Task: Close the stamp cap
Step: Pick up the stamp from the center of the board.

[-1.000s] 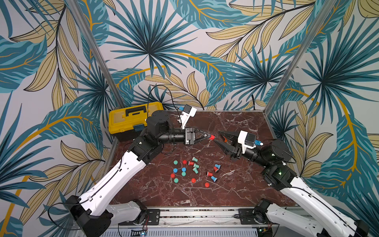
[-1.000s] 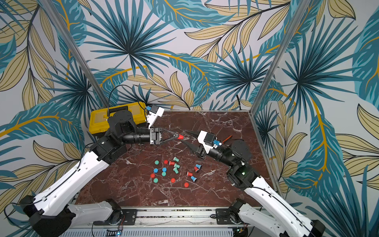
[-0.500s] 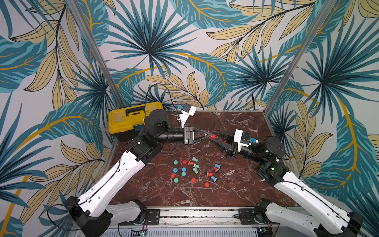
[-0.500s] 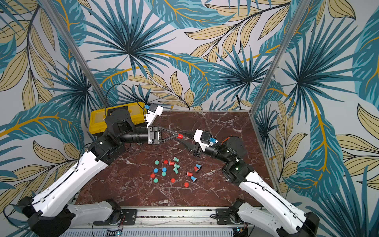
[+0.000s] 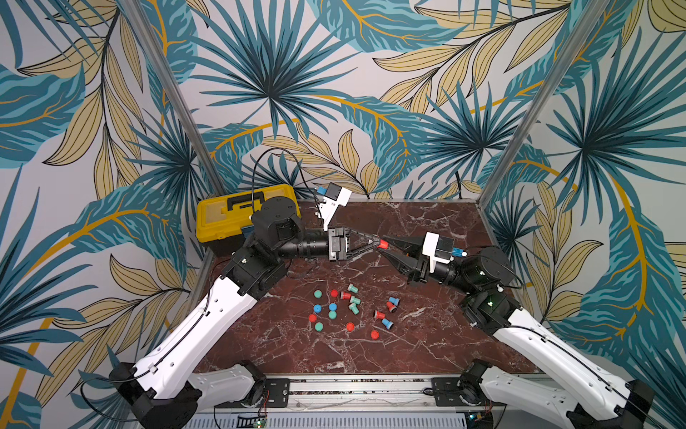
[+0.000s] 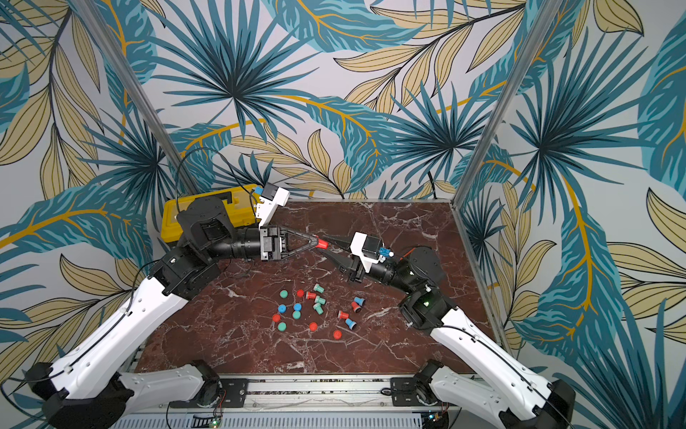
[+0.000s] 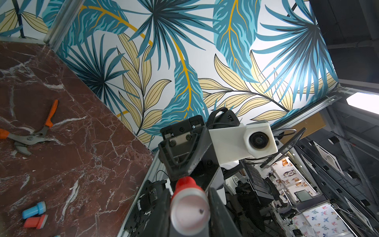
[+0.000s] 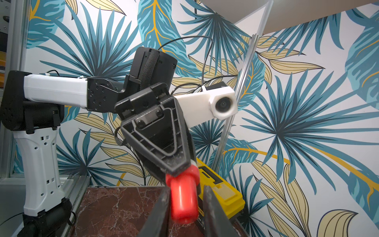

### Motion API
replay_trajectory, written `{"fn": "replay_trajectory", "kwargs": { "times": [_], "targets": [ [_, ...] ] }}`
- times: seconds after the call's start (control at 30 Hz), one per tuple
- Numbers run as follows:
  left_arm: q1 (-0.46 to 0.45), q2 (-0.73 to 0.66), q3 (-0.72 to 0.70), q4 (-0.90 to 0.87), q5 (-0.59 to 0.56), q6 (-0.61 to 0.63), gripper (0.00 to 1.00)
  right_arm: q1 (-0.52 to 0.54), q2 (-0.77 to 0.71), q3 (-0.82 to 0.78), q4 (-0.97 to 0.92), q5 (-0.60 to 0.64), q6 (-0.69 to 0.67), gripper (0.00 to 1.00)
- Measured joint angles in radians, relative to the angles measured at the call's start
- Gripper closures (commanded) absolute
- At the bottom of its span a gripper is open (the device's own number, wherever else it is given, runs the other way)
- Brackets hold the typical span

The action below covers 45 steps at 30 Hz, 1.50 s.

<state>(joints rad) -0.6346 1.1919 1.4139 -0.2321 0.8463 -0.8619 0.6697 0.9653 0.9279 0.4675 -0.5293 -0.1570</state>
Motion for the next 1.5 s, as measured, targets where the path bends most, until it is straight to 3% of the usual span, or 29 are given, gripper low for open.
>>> {"fn": "replay_trajectory", "kwargs": {
  "times": [0.63,0.9,0.97,1.03,1.13,1.23,1.5],
  "targets": [
    [-0.013,0.000,0.013,0.008,0.003,-0.003,0.76,0.003,0.040,0.000,0.102,-0.044,0.045,0.74],
    [-0.017,-0.007,0.013,0.012,-0.013,-0.003,0.76,0.006,0.040,0.000,0.117,-0.041,0.057,0.79],
    [-0.019,-0.013,0.011,0.012,-0.024,-0.002,0.75,0.008,0.040,0.000,0.124,-0.041,0.060,0.86],
    [-0.021,-0.024,0.002,0.015,-0.040,-0.002,0.69,0.011,0.042,0.000,0.132,-0.043,0.064,0.89],
    [-0.021,-0.041,-0.010,0.013,-0.056,0.000,0.40,0.016,0.047,0.000,0.145,-0.043,0.073,0.92],
    [-0.018,-0.056,-0.020,0.010,-0.087,0.010,0.26,0.015,0.046,0.000,0.153,-0.032,0.079,0.95],
    [0.101,-0.127,-0.076,0.008,-0.158,0.064,0.23,0.015,0.017,0.000,0.042,0.060,0.089,1.00]
  ]
}}
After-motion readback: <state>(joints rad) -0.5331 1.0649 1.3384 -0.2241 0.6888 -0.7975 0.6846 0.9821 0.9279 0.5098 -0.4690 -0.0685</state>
